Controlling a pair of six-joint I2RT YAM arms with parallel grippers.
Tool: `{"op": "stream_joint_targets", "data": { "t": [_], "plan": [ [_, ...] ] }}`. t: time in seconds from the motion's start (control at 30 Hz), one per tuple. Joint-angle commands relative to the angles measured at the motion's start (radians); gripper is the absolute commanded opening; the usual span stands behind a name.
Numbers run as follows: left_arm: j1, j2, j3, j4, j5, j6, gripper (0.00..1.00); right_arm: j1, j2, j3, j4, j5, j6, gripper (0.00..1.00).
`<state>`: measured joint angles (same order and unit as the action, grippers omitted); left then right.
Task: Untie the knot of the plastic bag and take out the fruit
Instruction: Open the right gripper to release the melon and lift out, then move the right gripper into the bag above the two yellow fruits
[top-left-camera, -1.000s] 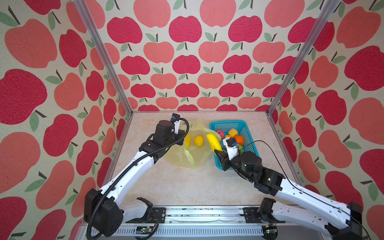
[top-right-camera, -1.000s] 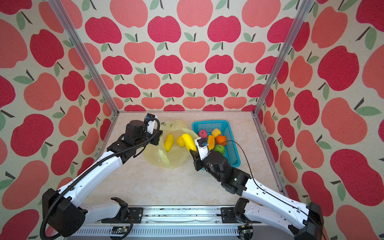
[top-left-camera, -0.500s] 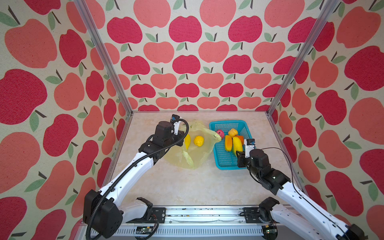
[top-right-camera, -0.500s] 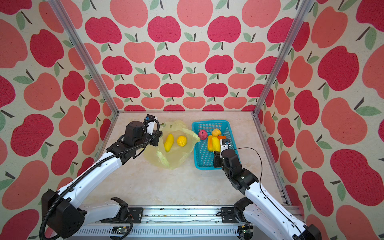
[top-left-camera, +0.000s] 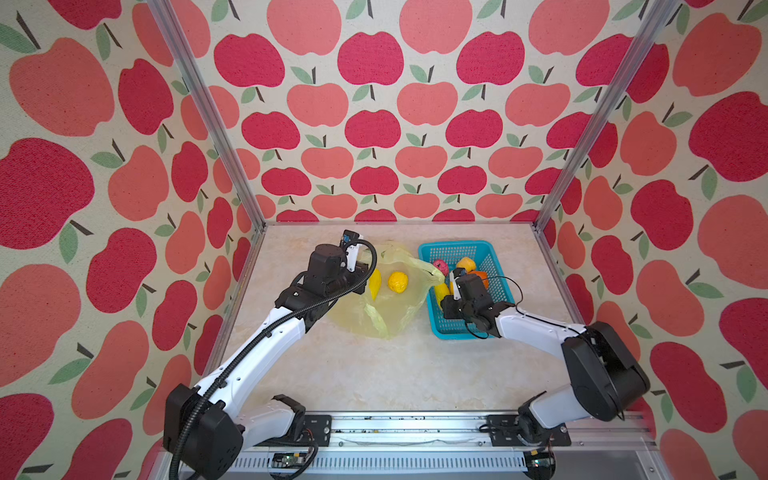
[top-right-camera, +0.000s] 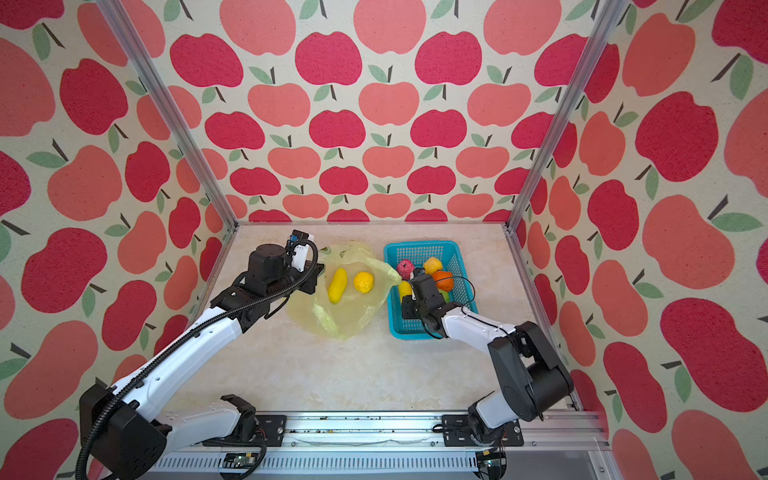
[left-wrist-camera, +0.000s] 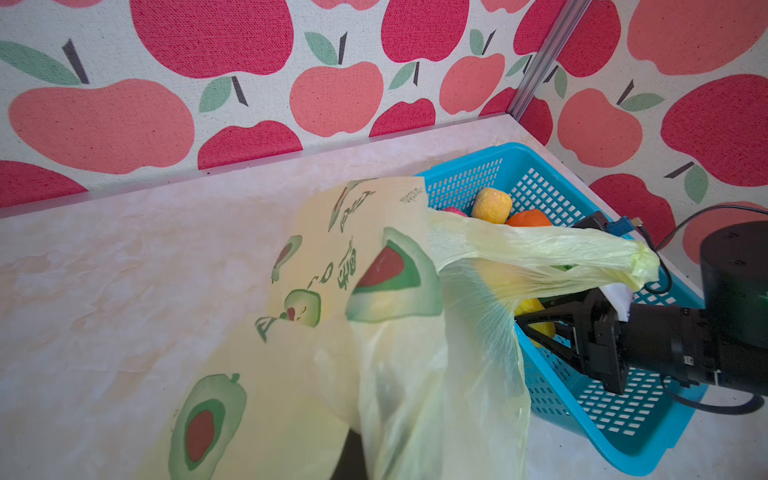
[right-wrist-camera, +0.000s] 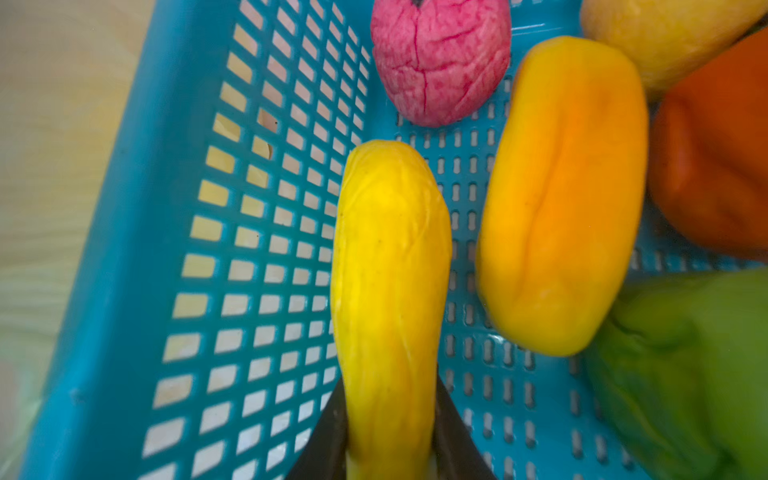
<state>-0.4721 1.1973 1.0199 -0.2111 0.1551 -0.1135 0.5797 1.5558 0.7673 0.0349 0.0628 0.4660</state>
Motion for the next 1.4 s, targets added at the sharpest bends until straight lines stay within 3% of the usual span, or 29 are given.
{"op": "stream_joint_targets", "data": {
  "t": [0.0, 0.1, 0.2, 0.3, 0.43, 0.57, 0.67, 0.83, 1.1, 1.37],
  "plan": [
    [-0.003, -0.025, -0.011, 0.022, 0.019, 0.023, 0.0, -0.006, 0.068, 0.067, 0.034, -0.032, 0.033, 0.13],
    [-0.004, -0.028, -0.014, 0.025, 0.022, 0.028, 0.0, -0.007, 0.071, 0.067, 0.041, 0.014, 0.033, 0.42],
    [-0.005, -0.019, -0.014, 0.03, 0.027, 0.032, 0.0, 0.0, 0.009, 0.041, 0.036, 0.059, 0.019, 0.58],
    [-0.006, -0.012, -0.019, 0.045, 0.038, 0.037, 0.0, 0.021, -0.123, -0.01, 0.024, 0.122, -0.006, 0.68],
    [-0.01, -0.005, -0.018, 0.052, 0.042, 0.038, 0.0, 0.11, -0.342, -0.059, -0.036, 0.236, -0.08, 0.7],
    [-0.009, 0.0, -0.007, 0.034, 0.037, 0.035, 0.0, 0.291, -0.577, -0.124, 0.004, 0.354, -0.209, 0.66],
    [-0.012, -0.001, -0.007, 0.029, 0.041, 0.034, 0.0, 0.376, -0.629, -0.098, 0.019, 0.359, -0.244, 0.62],
    [-0.014, -0.007, 0.001, 0.009, 0.038, 0.029, 0.0, 0.436, -0.407, 0.014, 0.091, 0.284, -0.249, 0.59],
    [-0.02, -0.01, 0.003, 0.009, 0.038, 0.03, 0.0, 0.39, 0.137, 0.347, 0.045, 0.358, -0.24, 0.58],
    [-0.023, -0.015, 0.006, 0.01, 0.046, 0.032, 0.0, 0.33, 0.426, 0.527, 0.037, 0.397, -0.178, 0.73]
  ]
}}
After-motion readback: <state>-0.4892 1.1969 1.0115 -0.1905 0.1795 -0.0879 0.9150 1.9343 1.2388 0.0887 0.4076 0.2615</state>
